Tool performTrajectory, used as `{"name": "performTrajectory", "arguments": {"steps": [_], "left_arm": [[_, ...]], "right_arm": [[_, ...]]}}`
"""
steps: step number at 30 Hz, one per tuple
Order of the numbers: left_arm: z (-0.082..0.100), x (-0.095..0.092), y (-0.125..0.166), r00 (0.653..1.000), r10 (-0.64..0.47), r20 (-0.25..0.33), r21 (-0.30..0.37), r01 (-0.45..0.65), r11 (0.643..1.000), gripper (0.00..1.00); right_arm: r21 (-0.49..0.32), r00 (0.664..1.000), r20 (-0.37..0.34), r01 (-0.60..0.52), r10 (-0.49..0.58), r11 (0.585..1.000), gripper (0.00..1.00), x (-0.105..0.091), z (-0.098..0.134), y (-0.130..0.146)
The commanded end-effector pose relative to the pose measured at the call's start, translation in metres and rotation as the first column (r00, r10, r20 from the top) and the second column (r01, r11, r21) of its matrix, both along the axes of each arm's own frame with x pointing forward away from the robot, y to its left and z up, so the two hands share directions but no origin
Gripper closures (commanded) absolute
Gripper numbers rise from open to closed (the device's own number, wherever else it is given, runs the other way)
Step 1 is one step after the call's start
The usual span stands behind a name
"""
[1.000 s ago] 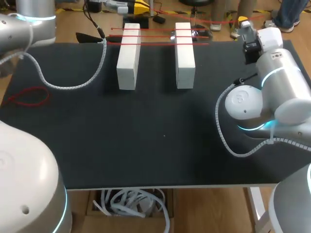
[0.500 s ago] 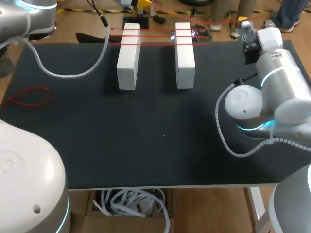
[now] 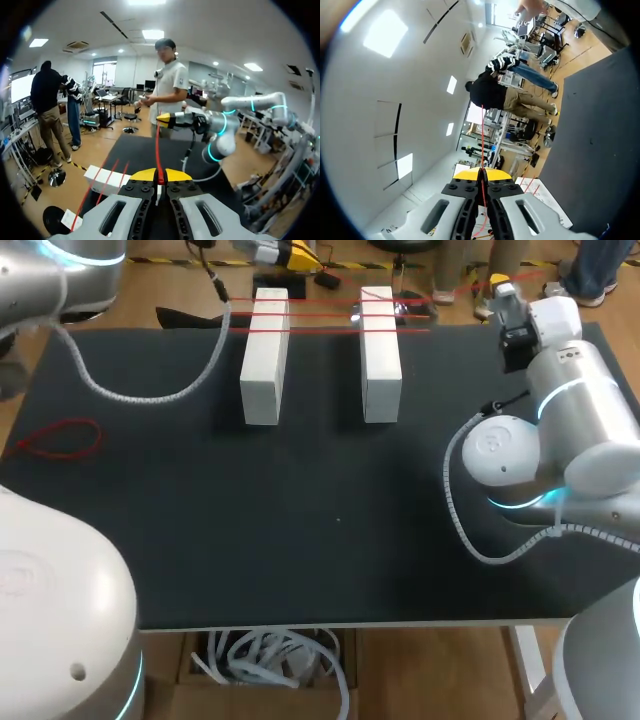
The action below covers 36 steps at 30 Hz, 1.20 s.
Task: Grab the tape and strap the tape.
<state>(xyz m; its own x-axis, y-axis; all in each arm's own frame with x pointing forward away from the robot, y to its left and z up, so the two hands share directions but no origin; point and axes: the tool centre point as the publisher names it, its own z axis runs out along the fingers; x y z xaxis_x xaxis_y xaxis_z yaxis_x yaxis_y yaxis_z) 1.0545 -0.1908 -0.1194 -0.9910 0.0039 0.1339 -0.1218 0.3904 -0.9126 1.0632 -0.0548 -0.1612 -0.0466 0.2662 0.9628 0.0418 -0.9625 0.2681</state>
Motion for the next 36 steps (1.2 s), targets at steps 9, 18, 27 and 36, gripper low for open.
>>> {"name": "performTrajectory", "arguments": {"steps": [9, 18, 27, 36], "left_arm": [[0.008, 0.015, -0.041, 0.992, -0.065, -0.104, 0.418, 0.103, 0.903, 1.0], [0.01, 0.013, -0.049, 0.994, -0.06, -0.09, 0.508, 0.097, 0.856, 1.0], [0.003, 0.009, -0.055, 0.993, -0.056, -0.1, 0.552, 0.102, 0.827, 1.0], [0.003, 0.009, -0.056, 0.992, -0.069, -0.105, 0.556, 0.116, 0.823, 1.0]], "right_arm": [[-0.001, 1.0, -0.007, 0.0, 0.0, 1.0, 1.0, 0.0, 0.002, 0.0], [-0.001, 1.0, -0.007, 0.0, 0.0, 1.0, 1.0, 0.0, 0.002, 0.0], [-0.001, 1.0, -0.007, 0.0, 0.0, 1.0, 1.0, 0.0, 0.002, 0.0], [-0.001, 1.0, -0.007, 0.0, 0.0, 1.0, 1.0, 0.0, 0.002, 0.0]]}}
